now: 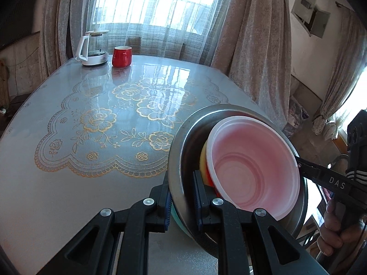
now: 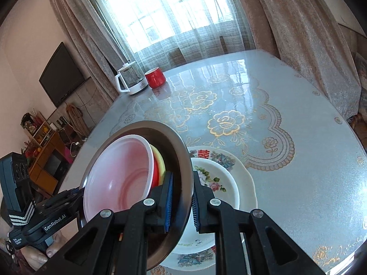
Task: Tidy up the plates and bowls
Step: 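Lift the steel bowl with both grippers and lower it onto the plate stack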
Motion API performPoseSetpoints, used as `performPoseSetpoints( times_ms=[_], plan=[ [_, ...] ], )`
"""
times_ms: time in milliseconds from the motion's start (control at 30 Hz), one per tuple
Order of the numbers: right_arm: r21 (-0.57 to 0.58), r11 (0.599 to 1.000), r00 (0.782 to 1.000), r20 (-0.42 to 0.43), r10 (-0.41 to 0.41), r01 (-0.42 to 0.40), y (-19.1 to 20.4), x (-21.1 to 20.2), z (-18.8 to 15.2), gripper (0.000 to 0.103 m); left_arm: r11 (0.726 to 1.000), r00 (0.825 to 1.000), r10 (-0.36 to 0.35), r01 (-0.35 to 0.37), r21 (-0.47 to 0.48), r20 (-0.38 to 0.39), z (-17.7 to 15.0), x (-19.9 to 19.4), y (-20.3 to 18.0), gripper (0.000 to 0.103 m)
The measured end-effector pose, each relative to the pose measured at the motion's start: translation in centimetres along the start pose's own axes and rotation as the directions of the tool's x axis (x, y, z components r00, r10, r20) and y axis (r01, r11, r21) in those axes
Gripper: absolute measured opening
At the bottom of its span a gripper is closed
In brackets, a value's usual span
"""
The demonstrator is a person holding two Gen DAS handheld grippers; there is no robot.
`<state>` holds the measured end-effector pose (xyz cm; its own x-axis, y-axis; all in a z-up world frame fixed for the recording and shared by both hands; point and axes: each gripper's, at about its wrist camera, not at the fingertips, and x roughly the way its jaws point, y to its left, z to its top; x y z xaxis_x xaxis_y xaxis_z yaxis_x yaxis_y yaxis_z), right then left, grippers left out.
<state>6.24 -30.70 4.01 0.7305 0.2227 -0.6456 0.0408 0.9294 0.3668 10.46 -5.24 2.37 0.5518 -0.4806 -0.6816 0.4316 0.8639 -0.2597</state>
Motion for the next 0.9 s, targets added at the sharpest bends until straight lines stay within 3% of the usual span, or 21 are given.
performPoseSetpoints(
  times_ms=[633,900],
  plan=[
    [0.101,0.993,0.998,-0.048,-0.05,0.054,-4.3,1.9,-0.8,0.016,1.0,0.994,-0.015,0.016,0.002,-0.108,-0.4,4.1,-1.4,0.016],
    [0.113,0.99,0.994,-0.08,-0.075,0.083,-5.1,3.0,-1.1,0.016,1.0,0.993,-0.013,0.015,0.015,-0.115,-0.5,4.5,-1.8,0.016]
  ],
)
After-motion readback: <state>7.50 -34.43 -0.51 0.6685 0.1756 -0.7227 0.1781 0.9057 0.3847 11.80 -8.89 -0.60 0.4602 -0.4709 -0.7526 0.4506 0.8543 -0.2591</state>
